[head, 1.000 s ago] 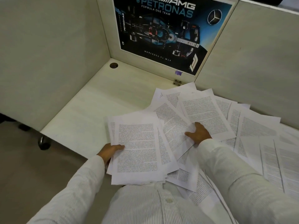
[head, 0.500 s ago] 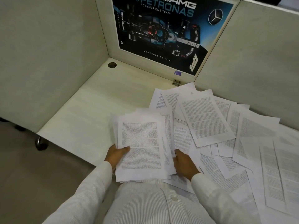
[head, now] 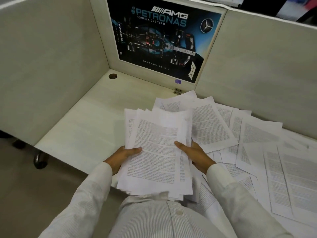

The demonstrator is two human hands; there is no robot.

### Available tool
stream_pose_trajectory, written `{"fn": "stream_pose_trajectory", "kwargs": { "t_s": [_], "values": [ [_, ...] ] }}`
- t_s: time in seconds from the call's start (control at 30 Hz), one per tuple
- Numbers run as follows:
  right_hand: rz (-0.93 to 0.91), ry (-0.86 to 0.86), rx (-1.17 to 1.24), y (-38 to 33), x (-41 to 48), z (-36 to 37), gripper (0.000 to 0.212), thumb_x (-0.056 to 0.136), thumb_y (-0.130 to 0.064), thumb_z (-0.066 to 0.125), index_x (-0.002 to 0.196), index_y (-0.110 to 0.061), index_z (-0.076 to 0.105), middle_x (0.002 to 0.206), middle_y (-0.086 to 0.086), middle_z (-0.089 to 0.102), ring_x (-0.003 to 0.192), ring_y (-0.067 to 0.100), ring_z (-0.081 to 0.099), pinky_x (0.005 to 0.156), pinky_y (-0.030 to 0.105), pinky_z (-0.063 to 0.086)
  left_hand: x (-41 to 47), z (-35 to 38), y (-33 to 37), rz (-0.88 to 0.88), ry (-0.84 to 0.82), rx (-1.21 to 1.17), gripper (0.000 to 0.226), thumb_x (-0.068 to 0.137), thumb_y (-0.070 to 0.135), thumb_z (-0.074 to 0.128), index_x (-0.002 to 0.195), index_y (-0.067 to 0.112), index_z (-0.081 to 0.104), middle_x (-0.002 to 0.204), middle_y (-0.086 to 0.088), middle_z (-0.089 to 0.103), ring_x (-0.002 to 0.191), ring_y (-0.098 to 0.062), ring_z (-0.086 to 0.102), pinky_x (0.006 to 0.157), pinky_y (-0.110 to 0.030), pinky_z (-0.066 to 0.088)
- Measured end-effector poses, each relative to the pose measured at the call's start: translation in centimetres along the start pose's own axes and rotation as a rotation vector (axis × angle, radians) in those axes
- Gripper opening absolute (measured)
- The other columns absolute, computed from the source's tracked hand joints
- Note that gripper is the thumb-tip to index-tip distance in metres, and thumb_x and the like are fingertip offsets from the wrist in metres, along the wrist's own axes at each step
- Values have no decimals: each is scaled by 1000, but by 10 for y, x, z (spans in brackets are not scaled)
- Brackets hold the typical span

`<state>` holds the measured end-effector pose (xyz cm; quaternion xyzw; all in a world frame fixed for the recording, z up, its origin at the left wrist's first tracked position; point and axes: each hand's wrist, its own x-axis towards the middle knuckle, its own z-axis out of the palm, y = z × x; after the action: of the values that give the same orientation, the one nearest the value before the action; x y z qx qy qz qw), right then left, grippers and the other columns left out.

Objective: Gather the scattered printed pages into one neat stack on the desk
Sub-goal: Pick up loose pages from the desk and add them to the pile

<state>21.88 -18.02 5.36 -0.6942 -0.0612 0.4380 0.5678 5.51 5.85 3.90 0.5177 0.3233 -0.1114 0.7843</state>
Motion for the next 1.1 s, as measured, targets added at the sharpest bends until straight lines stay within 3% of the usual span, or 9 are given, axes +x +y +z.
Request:
{"fn": "stream_pose_trajectory", "kwargs": {
  "t_s": [0.1,0.23,0.37,0.47,0.6,0.8,0.93,1.03,1.1],
  "values": [
    [-32,31,14,0,-8,-6,34,87,-21,75,120,-17,67,115,2,73,101,15,72,86,29,58,-8,17,5,33,19,40,85,48,45,95,122,14,65,117,-7,72,105,-26,70,84,-33,57],
    [-30,4,246,6,-20,-35,43,86,-11,72,129,-7,63,123,10,70,113,26,67,103,47,50,-23,26,6,52,-1,-101,45,80,11,72,124,12,63,122,-15,69,104,-34,69,84,-42,56],
    [-26,-100,283,4,-34,-38,47,83,-22,73,127,-8,64,125,12,68,116,27,66,104,43,49,-33,55,9,7,-95,-43,45,85,22,72,127,11,62,123,-13,69,113,-34,65,97,-45,51],
    [-40,-139,249,3,-42,-32,53,79,-27,75,127,-8,64,124,10,69,115,26,66,104,42,49,-35,76,11,30,-12,27,59,77,33,80,128,8,63,120,-10,71,112,-30,67,101,-42,50],
    [-67,-130,368,6,-50,-48,50,85,-25,69,131,-7,61,128,12,67,119,28,63,106,44,48,-41,78,11,129,121,-67,48,87,31,71,127,6,64,121,-12,70,112,-32,66,107,-47,45],
    [-43,-184,288,28,-69,-36,59,74,-34,77,127,-11,64,124,9,69,114,25,67,102,41,51,-59,111,-3,51,148,117,45,88,32,70,127,9,64,113,-6,74,102,-26,71,83,-32,58],
    [-25,-136,381,39,-81,-39,44,83,-28,71,123,-11,66,120,9,71,110,26,68,94,38,56,-73,116,-7,21,68,6,44,92,33,63,129,9,63,124,-13,68,114,-35,64,103,-46,47],
    [-66,-83,477,37,-86,-52,37,89,-24,68,123,-9,66,120,10,71,110,26,68,91,34,56,-80,112,-7,27,14,-162,44,96,31,55,131,6,61,130,-17,64,117,-35,61,105,-46,43],
    [-97,-58,448,36,-90,-53,31,91,-24,67,120,-13,68,117,5,73,107,22,70,85,29,57,-79,118,-10,38,44,-61,44,96,31,56,133,7,59,130,-15,64,120,-34,61,108,-47,43]
  ]
}}
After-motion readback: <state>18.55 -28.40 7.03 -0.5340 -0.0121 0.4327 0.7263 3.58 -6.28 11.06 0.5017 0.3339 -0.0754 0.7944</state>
